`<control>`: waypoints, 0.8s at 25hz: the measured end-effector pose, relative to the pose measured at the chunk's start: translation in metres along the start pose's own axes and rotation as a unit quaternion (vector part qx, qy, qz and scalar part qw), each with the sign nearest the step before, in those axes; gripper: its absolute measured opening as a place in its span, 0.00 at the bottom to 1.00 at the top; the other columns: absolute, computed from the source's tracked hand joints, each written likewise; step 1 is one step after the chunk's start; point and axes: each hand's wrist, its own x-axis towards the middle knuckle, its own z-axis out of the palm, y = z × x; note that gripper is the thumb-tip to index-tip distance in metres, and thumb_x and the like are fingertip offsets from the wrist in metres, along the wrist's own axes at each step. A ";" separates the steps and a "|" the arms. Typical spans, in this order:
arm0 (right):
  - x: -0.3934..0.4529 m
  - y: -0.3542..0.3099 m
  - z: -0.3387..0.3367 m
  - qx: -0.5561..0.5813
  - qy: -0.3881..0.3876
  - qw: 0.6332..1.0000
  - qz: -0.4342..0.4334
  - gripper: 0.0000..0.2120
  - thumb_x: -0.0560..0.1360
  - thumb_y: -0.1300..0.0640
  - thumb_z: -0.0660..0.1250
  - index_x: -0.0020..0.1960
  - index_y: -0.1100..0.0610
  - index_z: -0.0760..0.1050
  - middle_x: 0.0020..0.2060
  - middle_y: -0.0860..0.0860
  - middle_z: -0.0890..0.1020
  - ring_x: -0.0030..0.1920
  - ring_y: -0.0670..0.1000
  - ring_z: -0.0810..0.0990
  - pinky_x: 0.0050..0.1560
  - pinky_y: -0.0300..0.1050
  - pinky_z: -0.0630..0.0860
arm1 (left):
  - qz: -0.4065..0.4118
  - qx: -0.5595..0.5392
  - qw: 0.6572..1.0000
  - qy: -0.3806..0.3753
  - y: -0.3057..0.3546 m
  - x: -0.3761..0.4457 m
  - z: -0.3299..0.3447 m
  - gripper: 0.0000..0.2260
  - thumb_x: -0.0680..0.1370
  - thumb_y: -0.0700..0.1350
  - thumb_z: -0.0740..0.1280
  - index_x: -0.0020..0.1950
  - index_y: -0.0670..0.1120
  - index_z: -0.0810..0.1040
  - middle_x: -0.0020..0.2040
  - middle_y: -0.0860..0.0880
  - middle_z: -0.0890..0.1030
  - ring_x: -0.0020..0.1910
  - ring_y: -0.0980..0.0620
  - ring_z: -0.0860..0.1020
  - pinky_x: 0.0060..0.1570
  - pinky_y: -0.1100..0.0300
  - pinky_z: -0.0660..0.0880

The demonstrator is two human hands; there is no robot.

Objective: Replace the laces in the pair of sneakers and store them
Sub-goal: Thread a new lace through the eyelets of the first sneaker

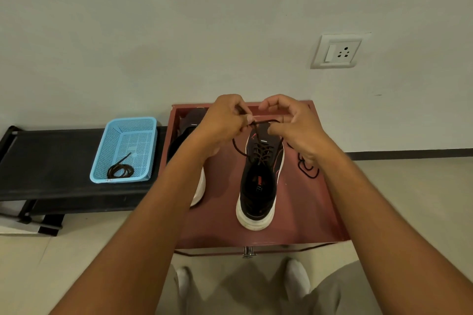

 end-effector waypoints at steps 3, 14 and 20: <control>-0.002 0.006 0.006 -0.004 -0.039 0.999 -0.036 0.23 0.68 0.73 0.74 0.54 0.50 0.83 0.59 0.54 0.82 0.55 0.60 0.83 0.58 0.64 0.79 | -0.099 -0.158 0.982 -0.017 -0.003 0.006 -0.006 0.06 0.80 0.30 0.67 0.45 0.39 0.77 0.30 0.48 0.82 0.32 0.52 0.77 0.28 0.64 0.71; 0.007 0.033 -0.015 0.071 0.221 0.970 0.077 0.05 0.76 0.56 0.75 0.47 0.59 0.85 0.45 0.55 0.87 0.41 0.46 0.82 0.51 0.45 0.80 | -0.067 -0.145 0.976 0.147 -0.029 0.015 -0.018 0.07 0.77 0.32 0.72 0.42 0.41 0.81 0.40 0.43 0.86 0.34 0.57 0.83 0.36 0.66 0.76; -0.009 0.058 -0.041 -0.040 0.259 0.955 0.142 0.04 0.76 0.58 0.75 0.44 0.58 0.85 0.42 0.52 0.87 0.42 0.48 0.83 0.49 0.45 0.80 | -0.077 0.016 0.973 0.217 -0.073 0.016 -0.045 0.09 0.76 0.35 0.73 0.39 0.48 0.81 0.41 0.48 0.86 0.44 0.49 0.85 0.52 0.50 0.82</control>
